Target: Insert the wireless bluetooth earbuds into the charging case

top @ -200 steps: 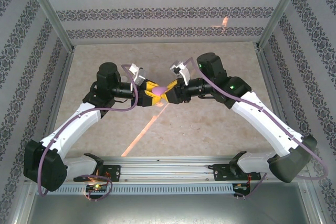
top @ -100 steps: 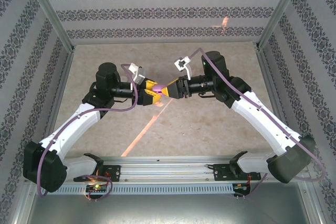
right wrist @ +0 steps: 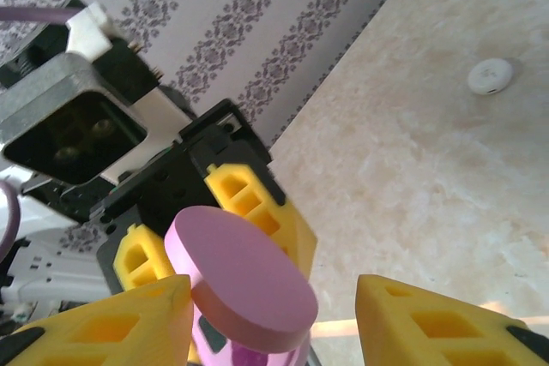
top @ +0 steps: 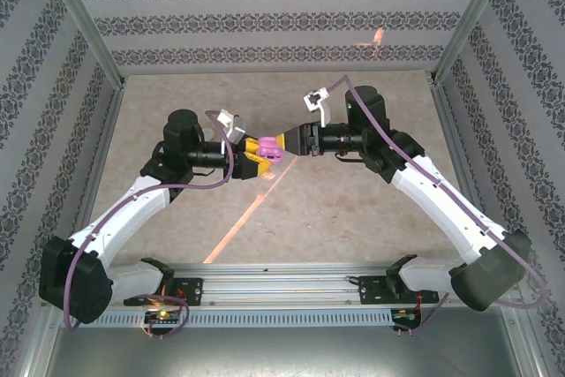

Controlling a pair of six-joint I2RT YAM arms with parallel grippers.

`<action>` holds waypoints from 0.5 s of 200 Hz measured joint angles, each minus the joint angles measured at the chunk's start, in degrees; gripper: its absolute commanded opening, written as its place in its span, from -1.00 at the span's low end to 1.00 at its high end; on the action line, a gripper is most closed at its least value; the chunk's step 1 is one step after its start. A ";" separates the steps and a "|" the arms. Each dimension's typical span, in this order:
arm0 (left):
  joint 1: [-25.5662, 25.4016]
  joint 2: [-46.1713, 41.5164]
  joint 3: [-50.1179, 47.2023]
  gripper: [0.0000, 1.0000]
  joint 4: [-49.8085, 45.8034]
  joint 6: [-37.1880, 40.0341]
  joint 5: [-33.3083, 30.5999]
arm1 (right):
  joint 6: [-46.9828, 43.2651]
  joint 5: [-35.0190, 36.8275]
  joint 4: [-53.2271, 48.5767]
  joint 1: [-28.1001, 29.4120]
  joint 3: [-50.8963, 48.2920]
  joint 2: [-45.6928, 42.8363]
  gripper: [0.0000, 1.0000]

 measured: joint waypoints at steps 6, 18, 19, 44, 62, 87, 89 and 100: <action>0.00 0.00 -0.02 -0.64 0.02 0.02 0.04 | 0.17 0.59 0.13 -0.17 0.00 -0.02 0.03; -0.04 0.00 -0.07 -0.64 0.07 0.02 0.04 | 0.68 1.75 0.17 -0.52 -0.07 -0.02 0.04; -0.04 0.00 -0.07 -0.64 0.07 0.02 0.04 | 0.70 1.77 0.15 -0.52 -0.09 -0.02 0.04; -0.02 0.00 -0.63 -0.66 0.22 0.07 -0.24 | 1.55 2.71 0.07 -0.63 -0.44 -0.04 0.08; -0.02 0.00 -1.01 -0.66 0.33 0.09 -0.55 | 2.38 3.21 -0.20 -0.66 -0.52 -0.04 0.10; -0.04 0.00 -1.86 -0.66 1.40 0.07 -0.59 | 3.58 4.26 -0.48 -0.81 -0.52 -0.22 0.14; -0.04 0.00 -1.95 -0.66 1.51 0.04 -0.59 | 3.58 4.37 -0.55 -0.81 -0.52 -0.26 0.15; -0.04 0.00 -2.40 -0.66 2.29 0.04 -0.61 | 4.11 4.68 -0.87 -0.92 -0.52 -0.48 0.16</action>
